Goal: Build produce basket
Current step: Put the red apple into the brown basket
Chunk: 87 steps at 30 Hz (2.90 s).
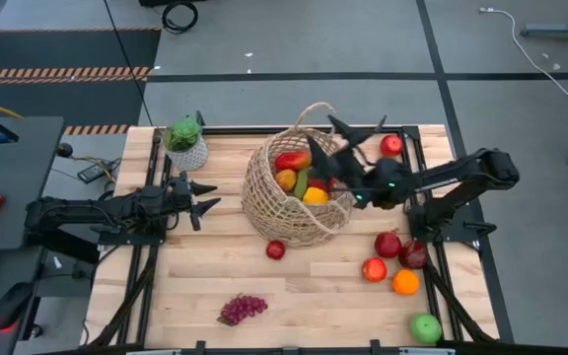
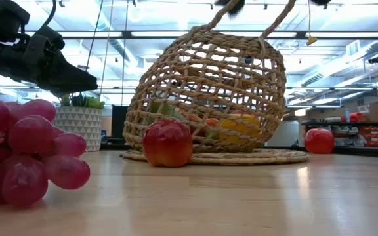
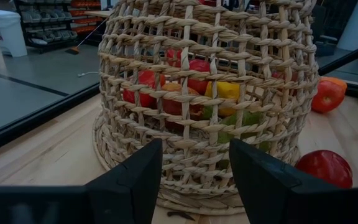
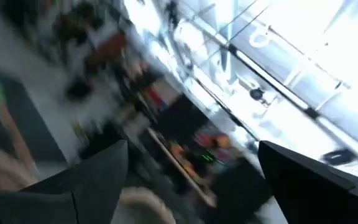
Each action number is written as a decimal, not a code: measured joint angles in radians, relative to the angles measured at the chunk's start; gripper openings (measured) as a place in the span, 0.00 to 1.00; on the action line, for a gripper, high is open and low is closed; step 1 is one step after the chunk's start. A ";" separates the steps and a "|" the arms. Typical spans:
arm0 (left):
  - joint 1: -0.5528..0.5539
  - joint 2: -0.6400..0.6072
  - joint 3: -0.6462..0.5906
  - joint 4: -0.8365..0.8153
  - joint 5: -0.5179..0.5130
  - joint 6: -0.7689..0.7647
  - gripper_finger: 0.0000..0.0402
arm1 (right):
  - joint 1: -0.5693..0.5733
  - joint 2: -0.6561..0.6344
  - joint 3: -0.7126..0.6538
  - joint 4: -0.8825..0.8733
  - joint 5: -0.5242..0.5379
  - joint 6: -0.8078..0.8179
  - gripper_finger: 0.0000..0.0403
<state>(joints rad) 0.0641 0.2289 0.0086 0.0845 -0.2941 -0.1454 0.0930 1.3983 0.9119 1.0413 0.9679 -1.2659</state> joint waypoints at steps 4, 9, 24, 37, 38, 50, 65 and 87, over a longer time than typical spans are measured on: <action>0.000 0.000 0.000 0.000 0.000 0.000 0.49 | 0.084 -0.057 0.000 0.006 -0.055 0.179 0.90; 0.000 0.000 0.000 0.000 0.000 0.000 0.48 | 0.193 -0.087 0.000 0.006 -0.072 0.520 0.90; 0.000 0.000 0.000 0.000 0.000 0.000 0.49 | 0.359 0.098 0.004 -0.095 -0.276 0.934 0.91; 0.000 0.000 0.000 0.000 0.000 0.000 0.49 | 0.472 0.288 0.264 -0.534 -0.203 0.870 0.91; 0.000 0.000 0.000 0.000 0.000 0.000 0.49 | 0.481 0.288 0.275 -0.586 -0.202 0.877 0.91; 0.000 0.000 0.000 -0.001 0.000 0.000 0.49 | 0.599 0.145 0.294 -1.086 -0.402 1.177 0.91; 0.000 0.000 0.000 0.000 0.000 0.000 0.48 | 0.660 0.101 0.167 -1.519 -0.392 1.739 0.91; 0.000 0.000 0.000 0.000 0.000 0.000 0.48 | 0.649 -0.399 -0.432 -0.785 -0.551 1.499 0.91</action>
<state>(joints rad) 0.0643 0.2288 0.0086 0.0847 -0.2943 -0.1454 0.7422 0.9994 0.4795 0.2559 0.4172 0.2328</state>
